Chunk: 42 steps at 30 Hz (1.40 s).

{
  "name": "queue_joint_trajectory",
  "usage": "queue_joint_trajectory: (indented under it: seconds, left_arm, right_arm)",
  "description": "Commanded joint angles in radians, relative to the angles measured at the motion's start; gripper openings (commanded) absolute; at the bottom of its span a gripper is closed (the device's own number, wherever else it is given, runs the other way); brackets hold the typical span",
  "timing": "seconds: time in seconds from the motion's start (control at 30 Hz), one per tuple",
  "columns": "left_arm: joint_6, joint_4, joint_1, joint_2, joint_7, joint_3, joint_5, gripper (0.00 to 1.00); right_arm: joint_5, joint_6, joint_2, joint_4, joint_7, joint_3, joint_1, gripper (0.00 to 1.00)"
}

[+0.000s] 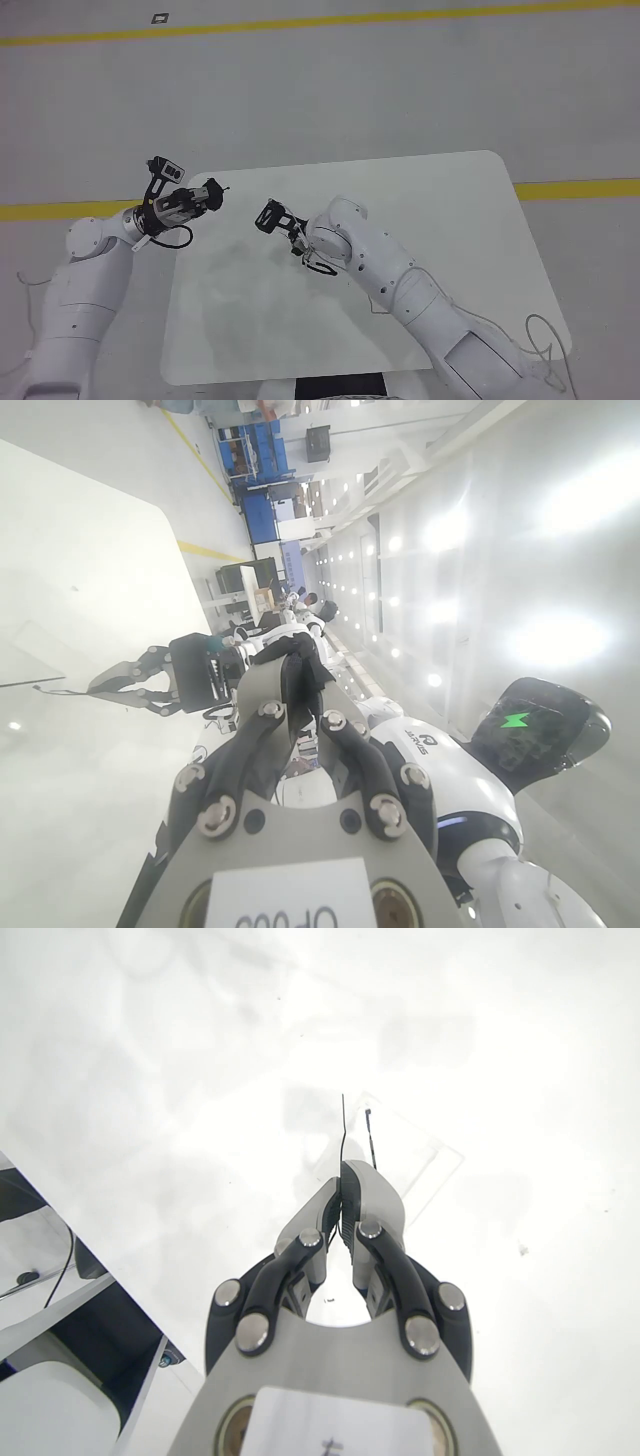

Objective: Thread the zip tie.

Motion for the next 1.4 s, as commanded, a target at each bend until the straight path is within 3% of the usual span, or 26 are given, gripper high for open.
queue_joint_trajectory:
  seconds: [0.0,0.73,1.03,1.37]
  left_arm:
    - [0.0,0.0,0.0,0.0,0.0,0.0,0.0,0.0]
    - [0.0,0.0,0.0,0.0,0.0,0.0,0.0,0.0]
    - [0.0,0.0,0.0,0.0,0.0,0.0,0.0,0.0]
    - [0.0,0.0,0.0,0.0,0.0,0.0,0.0,0.0]
  right_arm:
    - [0.019,0.0,-0.001,0.034,-0.021,-0.008,0.009,0.0]
    - [0.082,0.013,-0.034,0.24,-0.119,-0.102,0.108,0.0]
    - [0.088,0.018,-0.026,0.184,-0.12,-0.087,0.11,0.0]
    - [0.07,0.023,0.007,0.055,-0.106,-0.032,0.052,0.0]
